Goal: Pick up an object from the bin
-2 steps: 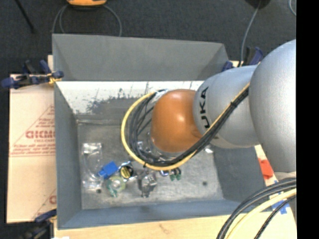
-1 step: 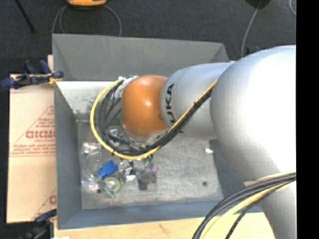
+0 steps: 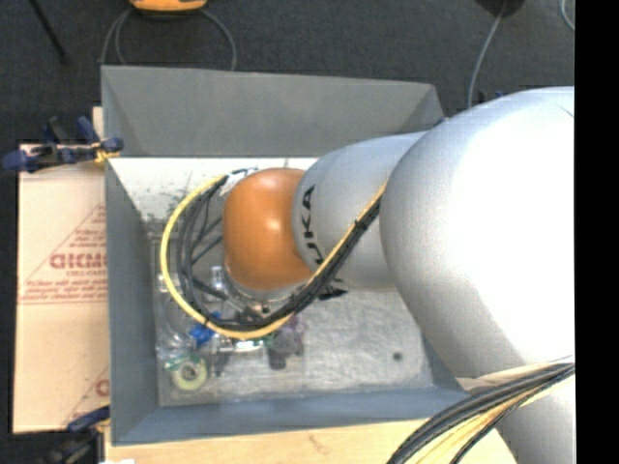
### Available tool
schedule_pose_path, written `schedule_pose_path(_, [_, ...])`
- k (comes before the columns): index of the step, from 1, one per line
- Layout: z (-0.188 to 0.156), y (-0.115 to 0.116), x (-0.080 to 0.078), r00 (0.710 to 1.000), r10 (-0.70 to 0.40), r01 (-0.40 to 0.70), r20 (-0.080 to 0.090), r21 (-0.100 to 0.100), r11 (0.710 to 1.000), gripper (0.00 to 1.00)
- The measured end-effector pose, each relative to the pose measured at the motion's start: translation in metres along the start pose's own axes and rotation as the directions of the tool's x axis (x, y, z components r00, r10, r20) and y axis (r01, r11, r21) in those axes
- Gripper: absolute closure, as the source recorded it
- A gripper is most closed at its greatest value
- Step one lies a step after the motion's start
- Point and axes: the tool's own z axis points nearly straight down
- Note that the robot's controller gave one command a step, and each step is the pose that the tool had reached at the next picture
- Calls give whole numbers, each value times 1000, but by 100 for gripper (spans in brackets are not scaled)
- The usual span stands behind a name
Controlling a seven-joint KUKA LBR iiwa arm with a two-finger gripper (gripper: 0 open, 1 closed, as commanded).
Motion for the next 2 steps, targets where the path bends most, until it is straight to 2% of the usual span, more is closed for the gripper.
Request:
schedule_pose_path(1, [-2,0,-2,1000,3,-3,7,-2,1000,100])
schedule_pose_path(2, [-127,3,-13,1000,7,-7,9,-3,1000,100])
